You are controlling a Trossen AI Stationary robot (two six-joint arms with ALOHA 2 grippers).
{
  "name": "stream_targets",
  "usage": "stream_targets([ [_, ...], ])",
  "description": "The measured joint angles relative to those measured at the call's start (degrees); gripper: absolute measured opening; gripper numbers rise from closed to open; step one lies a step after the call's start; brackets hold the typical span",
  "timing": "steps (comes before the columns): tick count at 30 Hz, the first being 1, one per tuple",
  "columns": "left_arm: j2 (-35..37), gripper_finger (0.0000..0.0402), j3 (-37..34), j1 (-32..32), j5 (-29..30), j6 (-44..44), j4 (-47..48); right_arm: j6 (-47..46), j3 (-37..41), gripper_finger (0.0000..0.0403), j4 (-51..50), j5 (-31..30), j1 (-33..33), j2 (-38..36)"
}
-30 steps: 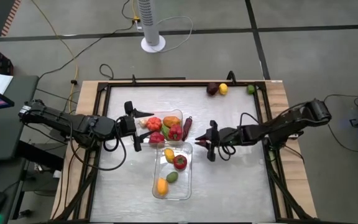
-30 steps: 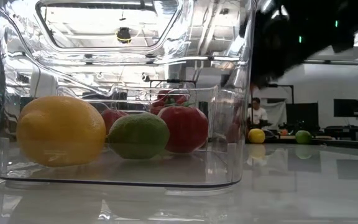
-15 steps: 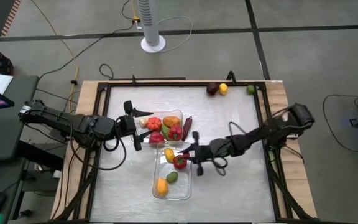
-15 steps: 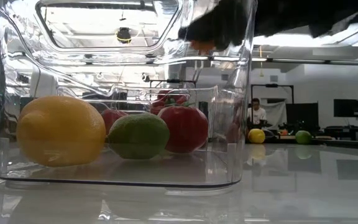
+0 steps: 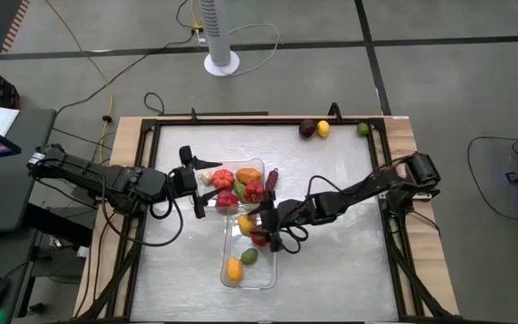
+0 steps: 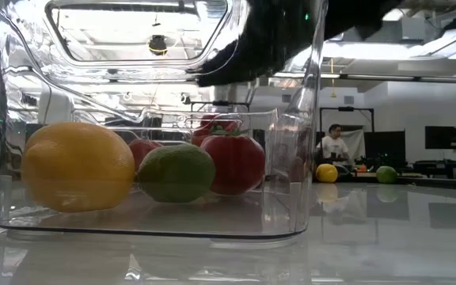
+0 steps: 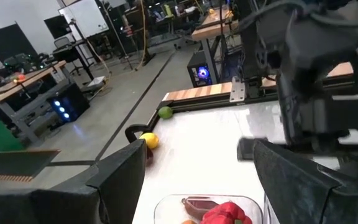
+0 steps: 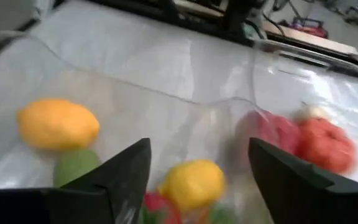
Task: Sort produce into baskets
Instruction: Put the red chili pepper into the top transparent bin
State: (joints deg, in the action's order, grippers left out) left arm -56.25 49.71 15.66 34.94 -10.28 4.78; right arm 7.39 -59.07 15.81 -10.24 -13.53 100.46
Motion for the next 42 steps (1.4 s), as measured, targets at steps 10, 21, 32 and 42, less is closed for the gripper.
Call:
stream_targets([
  [10, 0.0, 0.028, 0.0, 0.0, -0.02, 0.09, -0.12, 2.94, 1.4, 0.0315, -17.62, -18.3, 1.99, -13.38],
  [21, 0.0, 0.028, 0.0, 0.0, -0.04, 0.22, -0.24, 10.09, 7.96, 0.0313, -26.6, 2.26, 22.21, -18.54],
  [32, 0.0, 0.028, 0.0, -0.35, -0.07, 0.29, 0.31, 18.31, 7.58, 0.0313, -21.74, 16.13, 29.21, -6.01],
  [42, -0.09, 0.028, 0.0, -1.2, -0.21, 0.98, 0.96, 25.08, -1.28, 0.0313, -28.72, 16.68, 27.34, 0.06],
])
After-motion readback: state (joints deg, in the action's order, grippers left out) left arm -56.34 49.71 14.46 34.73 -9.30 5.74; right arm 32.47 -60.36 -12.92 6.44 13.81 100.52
